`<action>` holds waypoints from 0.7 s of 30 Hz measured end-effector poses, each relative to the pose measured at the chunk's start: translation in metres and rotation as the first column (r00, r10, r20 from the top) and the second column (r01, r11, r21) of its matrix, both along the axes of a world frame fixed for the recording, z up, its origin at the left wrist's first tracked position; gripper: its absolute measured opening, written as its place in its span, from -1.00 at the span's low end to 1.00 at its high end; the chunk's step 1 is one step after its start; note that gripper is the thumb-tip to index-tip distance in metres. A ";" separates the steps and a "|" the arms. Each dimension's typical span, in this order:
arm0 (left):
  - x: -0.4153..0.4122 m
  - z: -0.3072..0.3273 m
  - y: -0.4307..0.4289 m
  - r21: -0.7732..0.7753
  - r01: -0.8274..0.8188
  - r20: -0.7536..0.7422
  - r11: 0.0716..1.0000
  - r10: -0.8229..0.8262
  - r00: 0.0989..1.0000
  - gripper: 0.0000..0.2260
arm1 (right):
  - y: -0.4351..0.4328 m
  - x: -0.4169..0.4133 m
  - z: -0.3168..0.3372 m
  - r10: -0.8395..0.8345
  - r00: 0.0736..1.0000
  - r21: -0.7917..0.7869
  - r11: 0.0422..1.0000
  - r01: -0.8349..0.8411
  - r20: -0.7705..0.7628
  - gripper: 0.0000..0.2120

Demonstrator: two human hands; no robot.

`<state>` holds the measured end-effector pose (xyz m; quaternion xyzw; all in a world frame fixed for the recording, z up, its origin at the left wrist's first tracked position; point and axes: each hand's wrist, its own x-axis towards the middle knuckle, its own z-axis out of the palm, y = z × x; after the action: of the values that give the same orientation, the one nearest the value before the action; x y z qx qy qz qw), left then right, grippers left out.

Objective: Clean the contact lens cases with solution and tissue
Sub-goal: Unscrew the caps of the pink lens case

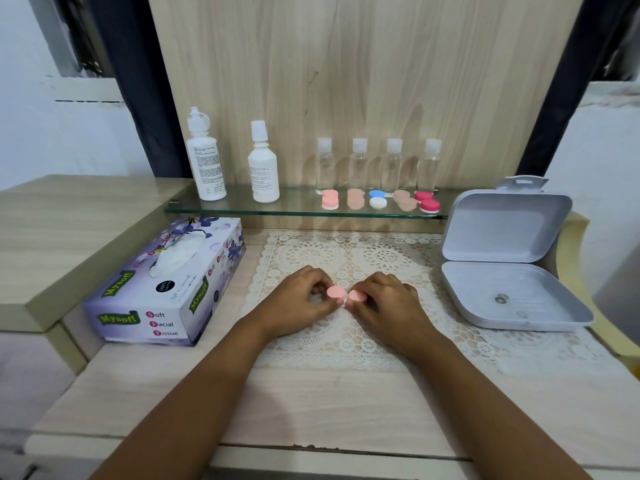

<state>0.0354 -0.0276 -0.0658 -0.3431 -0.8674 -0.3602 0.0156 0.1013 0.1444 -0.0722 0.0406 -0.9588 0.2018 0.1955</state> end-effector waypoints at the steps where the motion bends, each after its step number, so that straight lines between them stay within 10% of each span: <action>1: 0.000 0.001 0.001 0.020 -0.013 0.003 1.000 0.013 1.000 -0.84 | 0.000 0.000 0.000 0.000 1.000 0.001 1.000 0.000 0.001 -0.75; 21: -0.019 0.000 0.012 -0.129 -0.200 -0.035 0.971 0.197 0.980 -0.58 | -0.002 0.001 0.001 -0.019 1.000 0.023 1.000 0.019 0.011 -0.73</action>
<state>0.0168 -0.0151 -0.0661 -0.2588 -0.9190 -0.2949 0.0386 0.1021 0.1427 -0.0714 0.0326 -0.9625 0.1894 0.1917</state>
